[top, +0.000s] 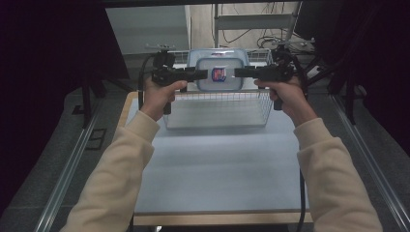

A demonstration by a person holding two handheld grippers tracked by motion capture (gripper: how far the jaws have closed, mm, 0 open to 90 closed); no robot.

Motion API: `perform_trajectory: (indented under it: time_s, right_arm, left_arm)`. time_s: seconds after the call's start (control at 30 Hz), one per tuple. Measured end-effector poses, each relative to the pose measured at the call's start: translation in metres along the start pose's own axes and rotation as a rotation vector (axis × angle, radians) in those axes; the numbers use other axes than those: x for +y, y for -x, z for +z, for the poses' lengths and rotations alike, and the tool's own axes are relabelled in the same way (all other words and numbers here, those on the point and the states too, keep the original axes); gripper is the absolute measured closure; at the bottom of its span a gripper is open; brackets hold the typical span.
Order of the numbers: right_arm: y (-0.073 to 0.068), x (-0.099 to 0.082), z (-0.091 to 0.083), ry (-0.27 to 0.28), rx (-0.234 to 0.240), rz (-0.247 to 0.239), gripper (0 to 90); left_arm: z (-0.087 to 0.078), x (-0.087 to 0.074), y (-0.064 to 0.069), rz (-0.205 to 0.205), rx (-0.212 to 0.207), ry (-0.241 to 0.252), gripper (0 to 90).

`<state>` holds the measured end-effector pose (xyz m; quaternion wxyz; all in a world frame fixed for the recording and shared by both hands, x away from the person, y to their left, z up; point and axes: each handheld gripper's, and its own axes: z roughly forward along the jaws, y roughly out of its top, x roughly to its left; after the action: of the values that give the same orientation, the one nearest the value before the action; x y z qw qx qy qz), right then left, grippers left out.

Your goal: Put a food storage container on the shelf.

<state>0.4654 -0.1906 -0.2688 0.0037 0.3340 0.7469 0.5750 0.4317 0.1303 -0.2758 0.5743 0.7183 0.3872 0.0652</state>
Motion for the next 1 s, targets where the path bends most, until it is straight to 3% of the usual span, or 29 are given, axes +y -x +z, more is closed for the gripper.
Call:
perform_trajectory:
  time_s: [0.13,0.57,1.0]
  right_arm:
    - [0.004,0.014,0.002,0.004,-0.002,-0.008,53.4]
    - [0.02,0.048,0.012,0.006,-0.004,0.003,53.3]
    - [0.051,0.065,0.035,-0.019,-0.017,0.044,52.8]
  left_arm:
    - [0.001,0.012,-0.006,0.012,-0.002,0.001,49.8]
    - [0.01,0.043,-0.025,-0.003,-0.004,0.004,49.8]
    - [0.033,0.058,-0.06,-0.06,-0.003,-0.026,49.6]
